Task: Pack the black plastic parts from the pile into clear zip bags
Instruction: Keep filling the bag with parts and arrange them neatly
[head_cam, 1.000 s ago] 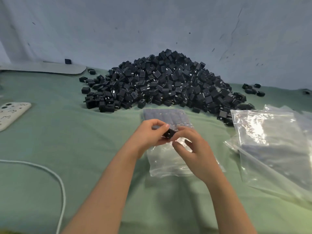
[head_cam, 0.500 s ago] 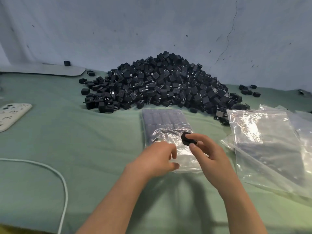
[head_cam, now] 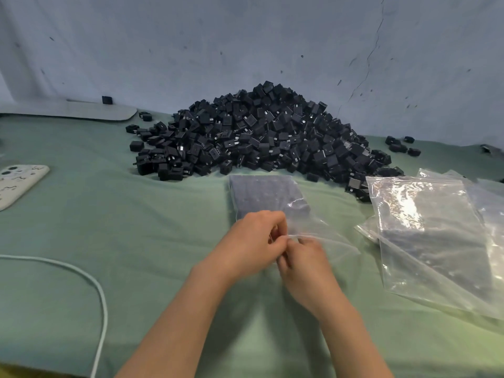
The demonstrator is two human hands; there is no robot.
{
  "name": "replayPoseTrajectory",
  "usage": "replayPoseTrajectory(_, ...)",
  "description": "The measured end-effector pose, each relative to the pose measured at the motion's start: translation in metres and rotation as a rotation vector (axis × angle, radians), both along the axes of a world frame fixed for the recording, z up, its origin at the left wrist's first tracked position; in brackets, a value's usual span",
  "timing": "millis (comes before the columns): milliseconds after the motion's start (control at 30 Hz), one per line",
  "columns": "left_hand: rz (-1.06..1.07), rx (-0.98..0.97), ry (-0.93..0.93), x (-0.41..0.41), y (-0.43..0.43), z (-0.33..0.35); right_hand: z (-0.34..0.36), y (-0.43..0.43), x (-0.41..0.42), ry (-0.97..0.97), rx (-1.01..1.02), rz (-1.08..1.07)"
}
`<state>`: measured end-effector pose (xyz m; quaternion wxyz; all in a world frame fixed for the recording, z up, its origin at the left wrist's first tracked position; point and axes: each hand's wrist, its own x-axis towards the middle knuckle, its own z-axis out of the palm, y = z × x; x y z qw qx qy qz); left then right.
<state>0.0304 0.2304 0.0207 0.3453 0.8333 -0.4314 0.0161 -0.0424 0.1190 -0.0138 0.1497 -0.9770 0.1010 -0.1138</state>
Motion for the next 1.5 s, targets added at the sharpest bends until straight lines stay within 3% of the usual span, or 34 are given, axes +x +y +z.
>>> replayPoseTrajectory(167, -0.052, -0.003, 0.228, 0.01, 0.004, 0.004, -0.008, -0.005, 0.025, 0.108, 0.006, 0.095)
replayPoseTrajectory(267, 0.197, -0.223, 0.239, 0.038, 0.004, -0.004, -0.013, -0.013, 0.021, 0.06, 0.174, 0.123)
replayPoseTrajectory(367, 0.449, -0.284, 0.377, 0.067, 0.0, -0.019, -0.019, -0.019, 0.018, -0.021, 0.28, 0.011)
replayPoseTrajectory(467, 0.451, -0.258, 0.488, 0.079, -0.012, -0.03, -0.02, -0.016, 0.021, -0.141, 0.385, 0.005)
replayPoseTrajectory(700, 0.413, 0.126, 0.292, 0.079, -0.013, -0.057, -0.018, -0.016, 0.063, -0.066, 0.471, -0.093)
replayPoseTrajectory(867, 0.457, 0.354, 0.21, 0.074, -0.015, -0.06, -0.018, -0.018, 0.079, -0.015, 0.374, -0.144)
replayPoseTrajectory(1000, 0.435, 0.403, 0.235, 0.076, -0.015, -0.058, -0.014, -0.012, 0.082, 0.021, 0.405, -0.137)
replayPoseTrajectory(1200, 0.414, 0.378, 0.284, 0.075, -0.013, -0.054, -0.017, -0.014, 0.069, -0.095, 0.561, -0.094)
replayPoseTrajectory(1500, 0.452, 0.395, 0.31, 0.063, -0.021, -0.051, -0.022, -0.012, 0.078, -0.105, 0.548, -0.103)
